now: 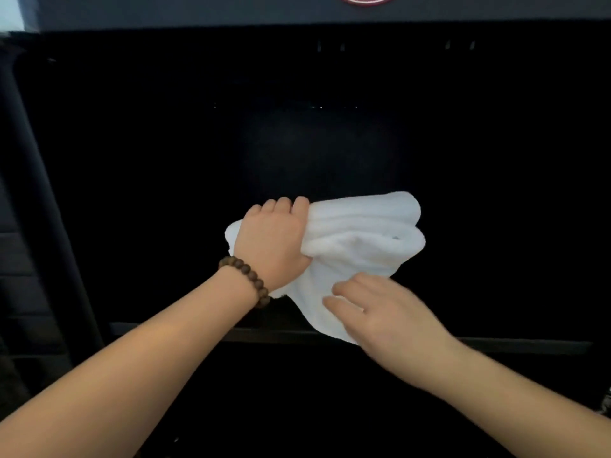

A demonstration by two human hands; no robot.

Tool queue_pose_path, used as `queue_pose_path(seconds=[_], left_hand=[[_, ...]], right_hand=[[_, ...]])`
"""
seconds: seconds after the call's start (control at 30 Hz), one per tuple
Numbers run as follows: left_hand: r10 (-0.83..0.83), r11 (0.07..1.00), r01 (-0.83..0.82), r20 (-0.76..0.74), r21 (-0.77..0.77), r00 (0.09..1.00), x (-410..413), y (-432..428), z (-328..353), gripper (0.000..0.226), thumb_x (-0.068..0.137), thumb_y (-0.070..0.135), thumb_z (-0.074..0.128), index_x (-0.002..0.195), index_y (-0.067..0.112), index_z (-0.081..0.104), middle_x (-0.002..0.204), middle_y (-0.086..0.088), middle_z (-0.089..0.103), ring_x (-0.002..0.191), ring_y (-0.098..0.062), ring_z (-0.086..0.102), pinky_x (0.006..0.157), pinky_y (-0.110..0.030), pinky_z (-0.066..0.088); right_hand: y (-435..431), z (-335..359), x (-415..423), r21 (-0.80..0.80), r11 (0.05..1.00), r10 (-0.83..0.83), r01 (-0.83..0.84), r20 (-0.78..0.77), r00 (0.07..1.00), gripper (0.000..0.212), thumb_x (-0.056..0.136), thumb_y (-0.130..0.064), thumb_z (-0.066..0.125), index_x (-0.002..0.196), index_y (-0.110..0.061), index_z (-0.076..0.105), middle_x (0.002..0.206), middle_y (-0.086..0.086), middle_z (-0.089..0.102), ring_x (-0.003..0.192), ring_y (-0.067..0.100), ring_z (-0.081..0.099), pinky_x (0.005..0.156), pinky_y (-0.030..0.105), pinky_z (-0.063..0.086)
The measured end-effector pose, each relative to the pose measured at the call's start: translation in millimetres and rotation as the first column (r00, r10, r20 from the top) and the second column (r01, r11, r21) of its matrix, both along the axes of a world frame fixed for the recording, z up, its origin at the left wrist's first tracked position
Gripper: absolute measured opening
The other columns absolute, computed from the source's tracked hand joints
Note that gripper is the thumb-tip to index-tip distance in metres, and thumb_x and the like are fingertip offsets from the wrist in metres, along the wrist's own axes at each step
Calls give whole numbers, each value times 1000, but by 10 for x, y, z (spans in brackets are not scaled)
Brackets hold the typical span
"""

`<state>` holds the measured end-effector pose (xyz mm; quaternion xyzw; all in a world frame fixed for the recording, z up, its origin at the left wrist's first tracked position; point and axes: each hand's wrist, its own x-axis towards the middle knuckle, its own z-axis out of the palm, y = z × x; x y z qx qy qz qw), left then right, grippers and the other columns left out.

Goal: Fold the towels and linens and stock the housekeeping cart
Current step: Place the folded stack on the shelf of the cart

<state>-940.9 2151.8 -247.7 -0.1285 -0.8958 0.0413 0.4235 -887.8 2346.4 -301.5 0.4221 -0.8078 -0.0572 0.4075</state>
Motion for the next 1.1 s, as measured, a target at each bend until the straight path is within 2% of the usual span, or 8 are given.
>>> queue_pose_path(seconds=[0.07,0.13,0.23,0.47,0.67,0.83,1.0,1.1], left_hand=[[-4,1000,3,-27,-23,1000,-21,3,-44,48,82,45,59,122,22,46,106,2,58,94,-18,57,86,-32,44],[-15,1000,14,-47,-23,999,-51,3,-44,48,82,45,60,122,22,47,106,2,59,94,-18,57,86,-32,44],[-16,999,17,-16,37,1000,-98,-7,20,44,80,46,60,117,24,49,100,4,58,90,-18,56,83,-32,42],[38,996,-43,64,74,997,-168,-6,191,45,76,54,63,106,23,50,85,6,55,72,-14,55,62,-28,37],[66,998,-66,-21,10,998,-124,41,399,45,79,52,61,110,21,51,89,3,57,76,-17,56,64,-29,39],[68,997,-71,-82,-26,994,-63,4,510,48,82,48,62,119,20,49,99,0,59,88,-21,56,78,-33,42],[54,998,-56,-99,-25,994,-28,-26,489,49,83,46,61,121,18,49,101,-3,59,91,-23,56,81,-35,43],[59,998,-62,-107,-27,993,-23,-41,470,50,83,46,61,122,18,48,103,-2,58,92,-22,56,83,-35,43]], right_hand=[[-9,-170,-47,142,984,-133,110,165,977,32,88,-36,61,115,-21,66,114,2,66,105,27,61,89,38,50],[24,-244,-123,265,944,-282,196,343,896,54,97,-58,21,138,-35,46,143,-3,48,140,28,33,117,49,15],[79,-396,-239,283,940,-302,191,428,852,69,87,-71,-10,149,-45,7,158,-7,19,148,25,-5,110,52,-25],[-179,-473,-243,62,987,-158,150,576,802,86,81,-77,-12,142,-35,29,134,-5,45,122,20,40,102,39,34],[-724,-323,-393,97,973,-219,211,696,684,87,85,-75,-1,151,-22,18,157,4,21,142,28,21,114,50,20],[-690,-452,-203,-83,973,-137,214,539,831,97,78,-81,-10,113,-18,55,108,2,54,103,24,49,98,46,39],[-784,-502,-360,48,978,-183,205,675,715,110,70,-86,-13,146,-18,31,156,5,24,143,24,22,115,56,10],[-941,-432,-532,83,972,-209,220,733,647,103,76,-83,-5,146,-16,31,159,6,17,143,26,19,112,59,16]])
